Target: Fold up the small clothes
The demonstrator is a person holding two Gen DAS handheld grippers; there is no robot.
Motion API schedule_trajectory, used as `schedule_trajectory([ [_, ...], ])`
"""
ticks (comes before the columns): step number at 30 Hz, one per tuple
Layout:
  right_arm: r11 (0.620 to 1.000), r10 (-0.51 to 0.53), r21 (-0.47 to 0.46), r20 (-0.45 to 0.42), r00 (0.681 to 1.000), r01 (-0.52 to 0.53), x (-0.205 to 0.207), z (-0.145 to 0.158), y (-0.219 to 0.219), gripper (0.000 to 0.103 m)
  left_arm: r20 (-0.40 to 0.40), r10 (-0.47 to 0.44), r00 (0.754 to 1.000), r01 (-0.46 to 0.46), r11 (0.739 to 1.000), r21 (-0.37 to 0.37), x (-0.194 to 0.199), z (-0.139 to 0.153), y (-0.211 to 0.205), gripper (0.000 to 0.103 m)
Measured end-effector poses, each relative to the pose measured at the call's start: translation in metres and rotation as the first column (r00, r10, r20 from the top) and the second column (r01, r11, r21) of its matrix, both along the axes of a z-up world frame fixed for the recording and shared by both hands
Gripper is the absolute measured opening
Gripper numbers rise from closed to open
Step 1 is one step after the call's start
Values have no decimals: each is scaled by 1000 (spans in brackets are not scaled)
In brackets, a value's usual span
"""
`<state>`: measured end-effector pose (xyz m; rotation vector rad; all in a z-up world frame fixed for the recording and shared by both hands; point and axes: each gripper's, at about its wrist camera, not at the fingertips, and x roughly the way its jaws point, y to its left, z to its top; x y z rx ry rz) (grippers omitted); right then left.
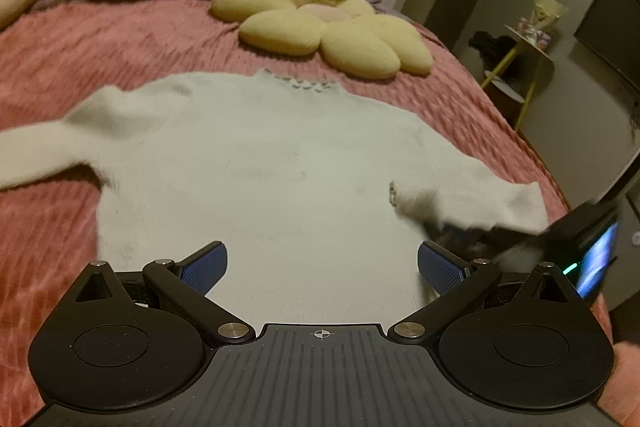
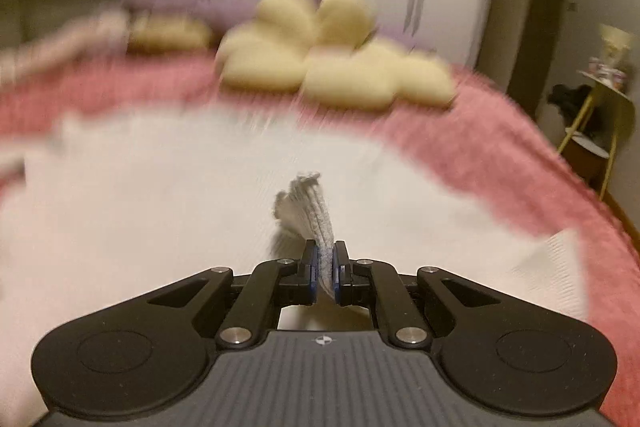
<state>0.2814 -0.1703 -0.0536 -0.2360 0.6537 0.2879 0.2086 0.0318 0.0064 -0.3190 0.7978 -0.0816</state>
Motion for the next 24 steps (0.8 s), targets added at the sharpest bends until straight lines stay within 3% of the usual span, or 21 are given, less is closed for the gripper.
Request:
schedule_trajectory([
  [1,999,14,-48,-39,999,-16,1,-12,9,14,-4,-2,1000,2,1000,-13,5,-2,2,103],
  [3,987,49,-155,14,999,-46,-11,-19,24,17,-7,-12,1000,11,999,-37,12,-6,3,103],
  [4,983,68,-175,22,997,-63,-18,-17,26,24,-7,-19,1000,18,998,-53,17,-8,2,103],
  [5,985,79,-152,22,997,-75,-23,-13,22,30,-12,-29,1000,28,997,-77,24,-11,-1,103],
  [7,995,80,-54,20,997,-78,-36,-4,3,68,-20,-48,999,45,991,-122,36,-18,-7,103],
  [8,998,62,-12,30,998,-62,-43,0,-9,70,-32,-59,998,53,986,-155,46,-24,-12,103],
  [11,998,-27,66,46,999,24,-56,12,-42,70,-67,-84,994,65,966,-249,77,-40,-27,103],
  [16,954,-226,201,-13,974,224,-70,8,-102,50,-116,-153,981,108,938,-329,115,-62,-55,94],
  [22,915,-313,247,-61,948,318,-78,-3,-142,50,-163,-167,972,99,927,-362,139,-81,-73,64],
  [24,909,-324,256,-59,944,328,-78,-4,-148,50,-175,-171,970,96,924,-370,144,-83,-77,45],
])
